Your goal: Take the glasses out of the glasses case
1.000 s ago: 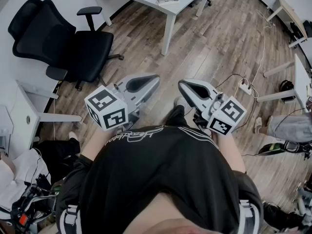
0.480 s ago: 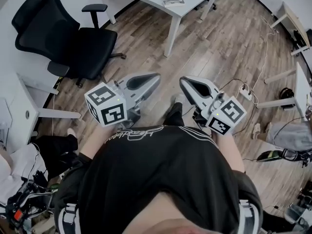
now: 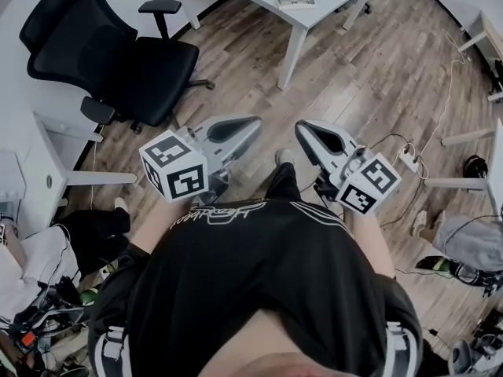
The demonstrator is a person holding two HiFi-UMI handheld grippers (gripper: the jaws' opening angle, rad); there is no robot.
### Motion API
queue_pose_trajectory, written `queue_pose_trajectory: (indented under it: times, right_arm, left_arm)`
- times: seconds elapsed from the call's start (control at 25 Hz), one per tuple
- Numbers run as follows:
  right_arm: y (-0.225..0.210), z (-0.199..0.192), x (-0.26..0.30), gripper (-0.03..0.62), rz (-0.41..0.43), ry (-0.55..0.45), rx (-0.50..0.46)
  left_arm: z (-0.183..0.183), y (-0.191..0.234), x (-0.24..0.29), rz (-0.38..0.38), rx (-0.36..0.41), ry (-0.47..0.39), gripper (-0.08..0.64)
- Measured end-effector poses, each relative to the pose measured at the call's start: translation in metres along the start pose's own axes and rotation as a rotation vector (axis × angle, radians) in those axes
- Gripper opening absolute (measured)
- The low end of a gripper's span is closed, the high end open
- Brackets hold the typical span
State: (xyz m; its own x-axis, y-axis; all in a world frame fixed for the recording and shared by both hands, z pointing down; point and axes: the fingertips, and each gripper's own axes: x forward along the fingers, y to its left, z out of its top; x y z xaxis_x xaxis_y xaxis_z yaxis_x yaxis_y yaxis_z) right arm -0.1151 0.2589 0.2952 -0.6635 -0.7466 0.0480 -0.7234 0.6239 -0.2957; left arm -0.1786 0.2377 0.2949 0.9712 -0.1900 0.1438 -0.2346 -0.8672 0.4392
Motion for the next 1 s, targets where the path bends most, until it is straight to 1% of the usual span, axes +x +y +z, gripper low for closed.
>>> queue_pose_trajectory:
  times: [0.12, 0.36, 0.52, 0.68, 0.76, 0.88, 1.0]
  right_arm:
    - [-0.032, 0.003, 0.008, 0.009, 0.007, 0.01, 0.014]
    - [-0.094, 0.019, 0.026, 0.009, 0.04, 0.033, 0.037]
    - [-0.153, 0.029, 0.034, 0.009, 0.043, 0.053, 0.069]
    - [-0.211, 0.047, 0.037, 0.009, 0.05, 0.045, 0.1]
    - [-0.233, 0.057, 0.04, 0.009, 0.063, 0.046, 0.089]
    - [-0.26, 0.072, 0.045, 0.009, 0.078, 0.058, 0.049]
    - [-0.284, 0.083, 0.046, 0.009, 0.088, 0.062, 0.037]
  left_arm:
    - [0.007, 0.022, 0.023, 0.014, -0.017, 0.001, 0.008]
    - [0.033, 0.061, 0.078, 0.049, -0.045, 0.019, 0.008]
    - [0.052, 0.097, 0.125, 0.068, -0.068, 0.034, 0.008]
    - [0.073, 0.123, 0.174, 0.074, -0.069, 0.045, 0.008]
    - [0.084, 0.134, 0.196, 0.077, -0.06, 0.049, 0.008]
    - [0.101, 0.147, 0.224, 0.086, -0.043, 0.045, 0.008]
    - [0.117, 0.155, 0.246, 0.093, -0.023, 0.033, 0.008]
